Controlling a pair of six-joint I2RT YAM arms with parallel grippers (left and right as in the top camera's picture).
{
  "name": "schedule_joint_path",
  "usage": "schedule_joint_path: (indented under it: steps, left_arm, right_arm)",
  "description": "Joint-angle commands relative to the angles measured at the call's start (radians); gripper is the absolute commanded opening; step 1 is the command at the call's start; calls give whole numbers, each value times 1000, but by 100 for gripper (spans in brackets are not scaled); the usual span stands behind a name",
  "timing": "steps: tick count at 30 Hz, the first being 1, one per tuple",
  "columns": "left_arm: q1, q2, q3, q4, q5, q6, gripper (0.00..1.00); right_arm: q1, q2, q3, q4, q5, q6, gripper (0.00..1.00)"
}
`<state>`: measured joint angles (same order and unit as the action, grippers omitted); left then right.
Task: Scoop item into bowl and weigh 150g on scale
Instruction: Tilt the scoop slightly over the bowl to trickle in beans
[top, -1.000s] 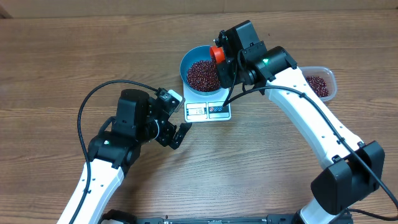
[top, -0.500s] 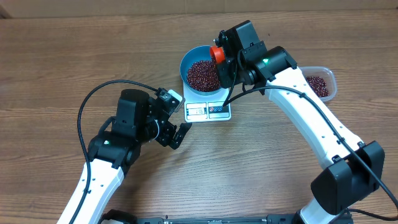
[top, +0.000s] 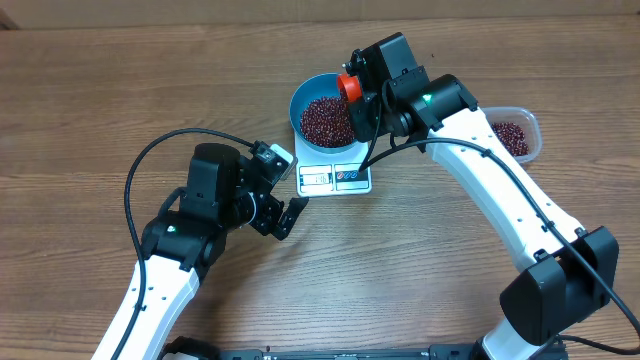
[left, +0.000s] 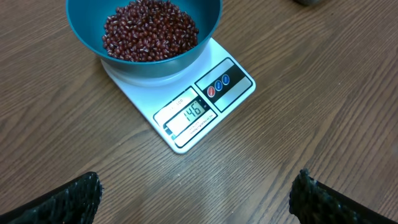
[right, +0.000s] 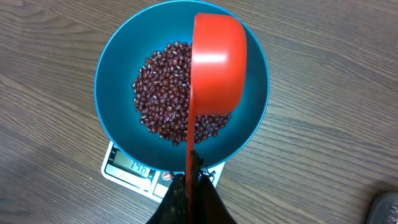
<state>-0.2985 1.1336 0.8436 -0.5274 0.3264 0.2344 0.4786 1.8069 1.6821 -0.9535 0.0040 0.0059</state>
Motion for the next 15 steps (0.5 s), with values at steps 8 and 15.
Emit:
schedule_joint_path:
  steps: [8, 15]
  left_arm:
    - [5, 5, -4, 1, 7, -14, 100]
    - [5, 5, -4, 1, 7, -14, 99]
  right_arm:
    - [5, 0, 35, 6, 6, -67, 4]
    - [5, 0, 35, 6, 6, -86, 4]
